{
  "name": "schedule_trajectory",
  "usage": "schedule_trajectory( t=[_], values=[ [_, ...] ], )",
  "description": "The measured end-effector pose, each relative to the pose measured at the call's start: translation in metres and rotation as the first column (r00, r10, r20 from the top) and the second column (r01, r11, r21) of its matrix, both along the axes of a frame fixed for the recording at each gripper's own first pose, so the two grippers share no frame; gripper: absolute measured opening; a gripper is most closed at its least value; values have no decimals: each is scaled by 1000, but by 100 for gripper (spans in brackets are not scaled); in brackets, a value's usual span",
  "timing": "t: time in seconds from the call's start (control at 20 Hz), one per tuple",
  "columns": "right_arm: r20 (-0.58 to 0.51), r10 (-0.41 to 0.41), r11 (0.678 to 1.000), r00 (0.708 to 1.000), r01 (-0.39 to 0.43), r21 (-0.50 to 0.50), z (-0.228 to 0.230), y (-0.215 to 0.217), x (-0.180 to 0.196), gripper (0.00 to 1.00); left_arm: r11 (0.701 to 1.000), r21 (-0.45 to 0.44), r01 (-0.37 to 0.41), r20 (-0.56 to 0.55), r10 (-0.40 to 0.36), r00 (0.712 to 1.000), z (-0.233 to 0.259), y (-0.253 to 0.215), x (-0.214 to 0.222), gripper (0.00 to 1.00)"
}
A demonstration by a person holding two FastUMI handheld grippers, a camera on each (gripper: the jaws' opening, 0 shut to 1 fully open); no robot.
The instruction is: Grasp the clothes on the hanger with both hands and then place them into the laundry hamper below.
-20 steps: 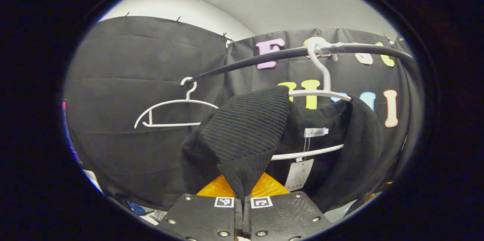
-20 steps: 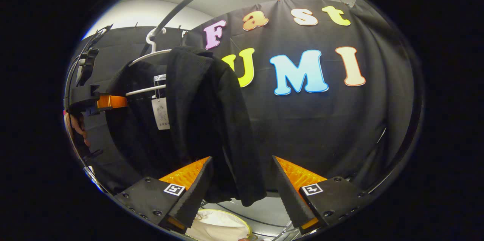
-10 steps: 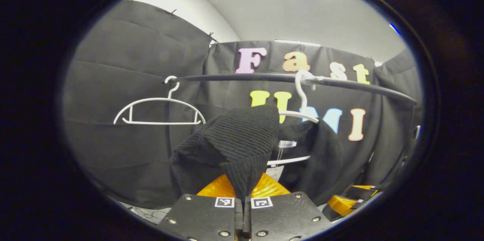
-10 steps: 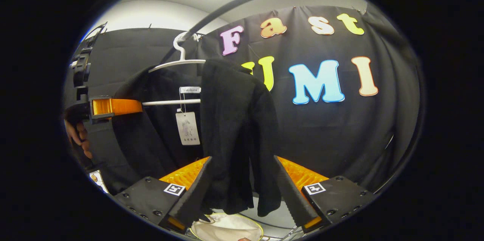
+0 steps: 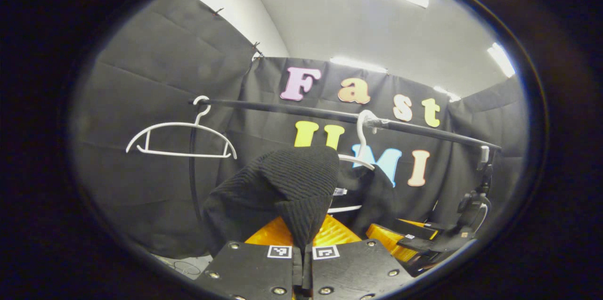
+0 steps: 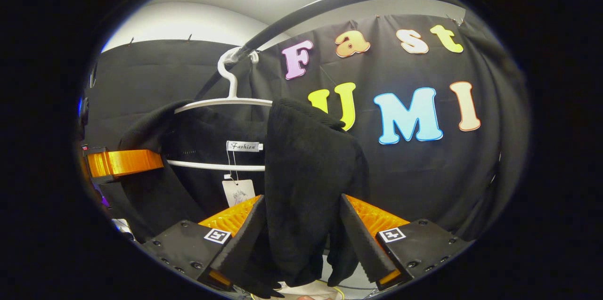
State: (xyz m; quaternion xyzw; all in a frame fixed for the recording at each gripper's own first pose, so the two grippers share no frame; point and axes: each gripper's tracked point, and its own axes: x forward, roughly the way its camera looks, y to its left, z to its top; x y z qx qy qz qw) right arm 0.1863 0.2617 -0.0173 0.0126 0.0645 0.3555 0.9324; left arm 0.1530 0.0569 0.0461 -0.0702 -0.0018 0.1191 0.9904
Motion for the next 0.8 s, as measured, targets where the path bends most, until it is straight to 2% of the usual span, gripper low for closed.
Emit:
schedule_trajectory(
  t=[0.45, 0.55, 0.6, 0.65, 0.7, 0.75, 0.8],
  values=[
    [-7, -56, 998, 998, 56, -33, -9, 29, 31, 98, 1000, 13, 11, -4, -11, 1000, -5, -2, -2, 1],
    [10, -41, 999, 999, 41, -31, -7, 34, 35, 98, 1000, 5, 12, -5, -12, 1000, -7, -3, -3, 1],
    [20, -34, 999, 999, 35, -27, -6, 37, 38, 93, 1000, 4, 14, -11, -14, 1000, -10, -2, -3, 1],
    [29, -29, 999, 999, 30, -27, -5, 39, 41, 93, 1000, 8, 18, -17, -17, 1000, -11, -2, -3, 1],
    [37, -18, 1000, 999, 18, -25, -6, 43, 43, 98, 1000, 16, 19, -25, -18, 1000, -12, -1, -3, 1],
    [43, -15, 999, 999, 17, -29, -6, 44, 47, 93, 999, 26, 20, -33, -19, 999, -14, -1, -3, 1],
    [44, -12, 999, 999, 13, -34, -7, 44, 50, 82, 999, 34, 19, -40, -18, 999, -14, -1, -3, 1]
  ],
)
